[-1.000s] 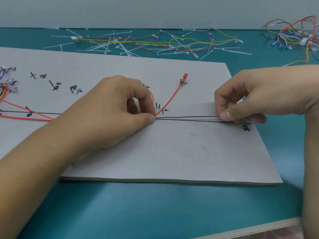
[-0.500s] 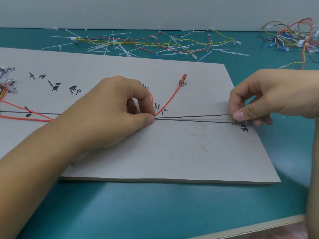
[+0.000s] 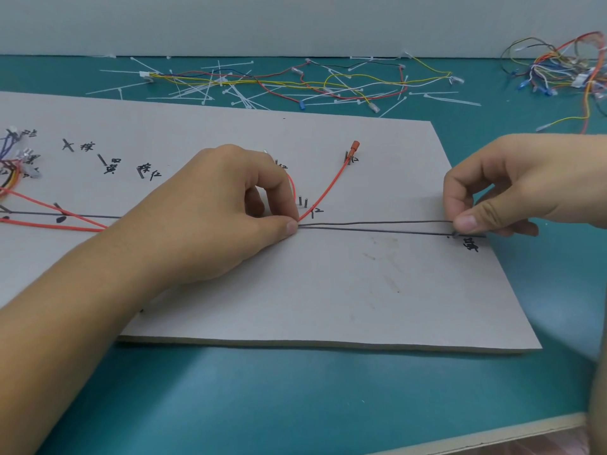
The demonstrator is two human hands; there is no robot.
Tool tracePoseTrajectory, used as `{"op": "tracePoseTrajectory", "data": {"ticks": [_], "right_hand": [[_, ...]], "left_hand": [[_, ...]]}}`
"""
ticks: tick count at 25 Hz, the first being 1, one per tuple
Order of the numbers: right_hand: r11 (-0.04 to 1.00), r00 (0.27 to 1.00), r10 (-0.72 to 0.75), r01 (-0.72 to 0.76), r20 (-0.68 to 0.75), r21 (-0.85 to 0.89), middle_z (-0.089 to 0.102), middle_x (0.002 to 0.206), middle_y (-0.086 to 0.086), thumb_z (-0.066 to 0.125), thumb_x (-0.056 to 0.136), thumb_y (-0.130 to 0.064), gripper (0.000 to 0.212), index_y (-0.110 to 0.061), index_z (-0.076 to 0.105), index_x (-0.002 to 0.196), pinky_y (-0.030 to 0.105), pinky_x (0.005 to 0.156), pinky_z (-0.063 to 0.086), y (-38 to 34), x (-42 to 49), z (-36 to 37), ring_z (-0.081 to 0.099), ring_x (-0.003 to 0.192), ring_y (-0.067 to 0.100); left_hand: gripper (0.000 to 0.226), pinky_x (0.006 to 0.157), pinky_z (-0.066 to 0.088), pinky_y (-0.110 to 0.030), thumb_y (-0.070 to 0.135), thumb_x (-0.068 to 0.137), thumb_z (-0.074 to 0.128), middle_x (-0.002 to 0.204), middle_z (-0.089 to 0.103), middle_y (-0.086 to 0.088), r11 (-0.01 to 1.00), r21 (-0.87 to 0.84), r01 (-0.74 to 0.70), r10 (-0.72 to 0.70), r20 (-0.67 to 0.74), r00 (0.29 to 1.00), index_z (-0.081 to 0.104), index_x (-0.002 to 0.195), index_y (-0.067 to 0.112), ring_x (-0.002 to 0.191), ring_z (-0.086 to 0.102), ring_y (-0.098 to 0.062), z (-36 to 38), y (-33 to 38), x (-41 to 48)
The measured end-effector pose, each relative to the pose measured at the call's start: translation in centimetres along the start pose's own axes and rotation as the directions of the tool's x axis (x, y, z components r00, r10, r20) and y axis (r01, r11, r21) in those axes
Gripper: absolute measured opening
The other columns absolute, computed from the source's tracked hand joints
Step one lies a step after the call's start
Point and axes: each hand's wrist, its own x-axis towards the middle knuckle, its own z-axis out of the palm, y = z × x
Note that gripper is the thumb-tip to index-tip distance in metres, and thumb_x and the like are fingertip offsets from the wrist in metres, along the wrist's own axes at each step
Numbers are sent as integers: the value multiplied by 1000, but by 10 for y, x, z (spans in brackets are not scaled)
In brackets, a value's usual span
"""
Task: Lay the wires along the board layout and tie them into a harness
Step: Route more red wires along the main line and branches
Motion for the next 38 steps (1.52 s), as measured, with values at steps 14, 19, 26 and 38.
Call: {"op": "tracePoseTrajectory", "data": {"ticks": [14, 19, 26, 38], "right_hand": [[973, 978, 13, -60, -208, -225, 71, 71, -11, 76, 77, -19, 18, -36, 72, 84, 27, 55, 48, -46, 9, 29, 58, 47, 3], [973, 910, -124, 34, -395, -227, 66, 75, -13, 58, 81, -16, 20, -33, 69, 81, 11, 45, 36, -85, 33, 64, 56, 62, -7], [978, 920, -80, -2, -384, -210, 64, 90, -15, 63, 90, -28, 11, -36, 66, 96, 18, 56, 39, -88, 35, 70, 56, 70, -4], [955, 889, -92, -50, -449, -294, 58, 93, 4, 65, 86, -15, 6, -17, 61, 90, 29, 58, 46, -131, 64, 93, 58, 77, 24]], "left_hand": [[11, 59, 41, -6, 26, 80, 81, 84, 65, 27, 1000, 5, -22, 22, -1, 1000, 74, 72, 29, 64, 59, 2, 0, 0, 0], [10, 61, 46, -10, 28, 79, 82, 81, 67, 23, 999, -5, -38, 38, -2, 999, 75, 73, 32, 61, 59, -1, -1, -2, 0], [25, 56, 41, -13, 48, 64, 87, 89, 67, 28, 999, 35, -38, 38, 6, 999, 73, 83, 38, 75, 62, 2, -11, -4, -1], [16, 63, 44, -26, 52, 78, 77, 94, 65, 24, 950, 214, 226, -224, -34, 974, 68, 91, 50, 76, 62, 8, -43, -21, 2]]}}
